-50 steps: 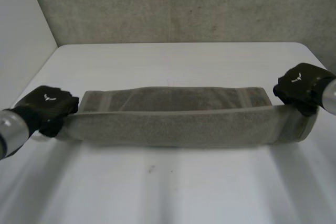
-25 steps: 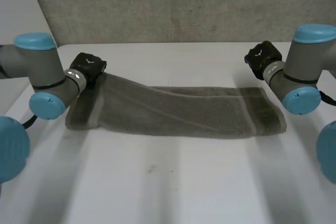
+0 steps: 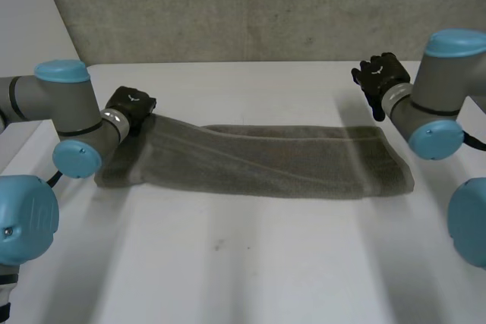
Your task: Fold the towel.
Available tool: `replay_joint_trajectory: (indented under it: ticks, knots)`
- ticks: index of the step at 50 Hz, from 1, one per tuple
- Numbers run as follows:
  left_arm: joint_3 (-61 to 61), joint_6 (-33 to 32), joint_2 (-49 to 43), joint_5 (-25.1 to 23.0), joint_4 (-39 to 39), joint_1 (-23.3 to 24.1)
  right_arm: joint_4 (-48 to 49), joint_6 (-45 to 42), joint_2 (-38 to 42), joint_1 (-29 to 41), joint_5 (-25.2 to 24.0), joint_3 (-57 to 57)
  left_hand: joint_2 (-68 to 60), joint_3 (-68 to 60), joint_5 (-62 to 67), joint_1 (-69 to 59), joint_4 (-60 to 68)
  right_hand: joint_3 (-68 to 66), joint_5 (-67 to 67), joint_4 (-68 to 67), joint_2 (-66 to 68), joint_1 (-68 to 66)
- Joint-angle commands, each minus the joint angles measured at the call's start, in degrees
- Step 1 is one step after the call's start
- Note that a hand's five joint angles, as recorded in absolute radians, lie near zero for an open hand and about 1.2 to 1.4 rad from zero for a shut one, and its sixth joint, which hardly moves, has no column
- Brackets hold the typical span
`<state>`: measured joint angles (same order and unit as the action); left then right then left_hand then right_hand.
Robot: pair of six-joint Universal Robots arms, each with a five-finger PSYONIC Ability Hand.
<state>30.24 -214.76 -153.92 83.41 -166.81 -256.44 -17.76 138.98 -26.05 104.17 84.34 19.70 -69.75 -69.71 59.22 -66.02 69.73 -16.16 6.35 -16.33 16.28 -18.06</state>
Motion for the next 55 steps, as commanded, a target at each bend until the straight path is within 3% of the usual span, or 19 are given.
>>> replay_joint_trajectory:
  ticks: [1, 13, 28, 30, 31, 32, 34, 43, 55]
  knots:
    - [0.97, 0.39, 0.73, 0.0, 2.37, 0.15, -9.31, 13.51, -1.38, -4.33, -9.46, -0.54, -8.59, -8.63, 9.12, -12.32, 8.61, -9.56, 9.38, -9.39, 9.44, -7.66]
    - [7.02, 0.57, 3.71, -0.18, 2.72, 1.38, -14.58, 16.32, 2.49, -8.54, -11.83, -0.71, -8.59, -8.63, 9.12, -12.32, 8.61, -24.19, 24.0, -24.02, 24.07, -22.29]
    - [8.17, 0.75, 4.51, -0.18, 2.63, 1.82, -14.59, 18.52, 6.71, -8.72, -13.77, -0.8, -8.59, -8.63, 9.12, -12.32, 8.61, -27.56, 27.38, -27.39, 27.44, -25.66]
    - [8.17, 0.66, 4.51, -0.27, 2.63, 1.82, -14.06, 19.14, 6.8, -8.72, -13.85, -0.8, -8.59, -8.63, 9.12, -12.32, 8.61, -43.61, 43.43, -43.44, 43.49, -41.71]
    - [8.17, 0.66, 4.51, -0.27, 2.63, 1.82, -14.06, 19.14, 6.8, -8.72, -13.85, -0.8, -8.59, -8.63, 9.12, -12.32, 8.61, -43.71, 43.52, -43.54, 43.59, -41.81]
    - [8.17, 0.75, 4.51, -0.18, 2.63, 1.82, -13.97, 19.66, 6.71, -8.72, -13.77, -0.8, -8.59, -8.63, 9.12, -12.32, 8.61, -56.2, 56.01, -56.03, 56.08, -54.3]
    - [8.17, 0.75, 4.51, -0.18, 2.63, 1.82, -13.71, 20.27, 6.62, -8.72, -13.77, -1.06, -8.59, -8.63, 9.12, -12.32, 8.61, -63.76, 63.58, -63.59, 63.64, -61.86]
    - [8.17, 0.75, 4.59, -0.27, 2.63, 1.82, -7.83, 24.58, 4.52, -8.72, -13.5, -3.0, -8.59, -8.63, 9.12, -12.32, 8.61, -63.84, 63.65, -63.67, 63.72, -61.94]
    - [7.56, 0.75, 4.24, -0.27, -0.18, 1.73, 0.71, 24.06, 5.57, -8.46, -12.62, -3.26, -8.59, -8.63, 9.12, -12.32, 8.61, -63.84, 63.65, -63.67, 63.72, -61.94]
